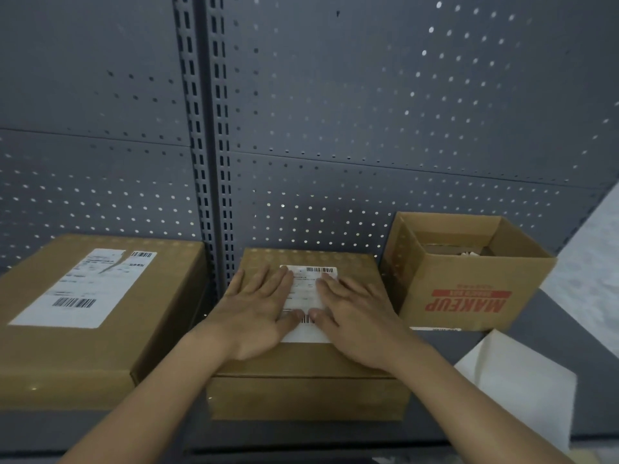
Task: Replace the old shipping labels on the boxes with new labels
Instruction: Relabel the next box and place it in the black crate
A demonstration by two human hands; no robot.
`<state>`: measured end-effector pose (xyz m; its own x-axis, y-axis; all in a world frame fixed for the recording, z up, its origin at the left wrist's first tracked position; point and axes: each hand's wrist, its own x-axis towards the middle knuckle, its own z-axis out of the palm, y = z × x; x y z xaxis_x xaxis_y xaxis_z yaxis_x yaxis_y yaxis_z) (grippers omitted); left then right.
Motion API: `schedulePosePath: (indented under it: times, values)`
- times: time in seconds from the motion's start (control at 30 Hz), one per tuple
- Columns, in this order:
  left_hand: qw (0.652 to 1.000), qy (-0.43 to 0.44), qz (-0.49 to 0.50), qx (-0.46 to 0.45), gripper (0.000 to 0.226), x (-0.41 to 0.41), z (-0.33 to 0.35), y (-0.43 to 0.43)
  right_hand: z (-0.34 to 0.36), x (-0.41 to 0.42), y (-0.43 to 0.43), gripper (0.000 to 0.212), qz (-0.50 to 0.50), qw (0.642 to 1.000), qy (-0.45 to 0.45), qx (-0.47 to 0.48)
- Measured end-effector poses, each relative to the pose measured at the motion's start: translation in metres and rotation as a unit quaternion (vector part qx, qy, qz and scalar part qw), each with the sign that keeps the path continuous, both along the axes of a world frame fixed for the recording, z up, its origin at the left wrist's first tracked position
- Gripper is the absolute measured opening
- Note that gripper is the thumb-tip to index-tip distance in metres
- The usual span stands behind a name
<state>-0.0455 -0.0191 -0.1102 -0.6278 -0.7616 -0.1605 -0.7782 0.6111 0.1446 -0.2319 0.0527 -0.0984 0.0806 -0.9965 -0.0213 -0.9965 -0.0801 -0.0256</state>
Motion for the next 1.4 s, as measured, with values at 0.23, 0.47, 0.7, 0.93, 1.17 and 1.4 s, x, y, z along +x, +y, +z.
schedulePosePath:
  times: [0.23,0.47,0.7,0.93,1.17,1.4]
  values:
    - [0.998,-0.018,0.009,-0.055,0.095,-0.007,-0.011,0.008,-0.006,0.006,0.005,0.069,-0.008,0.999,0.017,0.039]
    - [0.997,0.026,0.017,-0.068,0.079,-0.004,-0.007,0.007,-0.004,0.002,0.007,0.066,-0.027,0.999,-0.046,-0.003]
    - [0.998,0.023,0.043,-0.042,0.073,-0.002,-0.005,0.011,-0.011,-0.002,0.009,0.066,-0.080,0.996,-0.024,-0.009]
    - [0.995,0.077,0.049,-0.046,0.073,-0.001,-0.004,0.015,-0.011,-0.005,0.013,0.067,-0.080,0.991,-0.087,-0.069]
    - [0.958,0.231,0.164,0.040,0.078,0.021,0.008,0.021,0.001,-0.030,0.035,0.071,-0.209,0.946,-0.233,-0.082]
    - [0.846,0.391,0.317,0.174,0.074,0.022,0.004,0.040,-0.015,-0.040,0.044,0.046,-0.241,0.874,-0.419,-0.050]
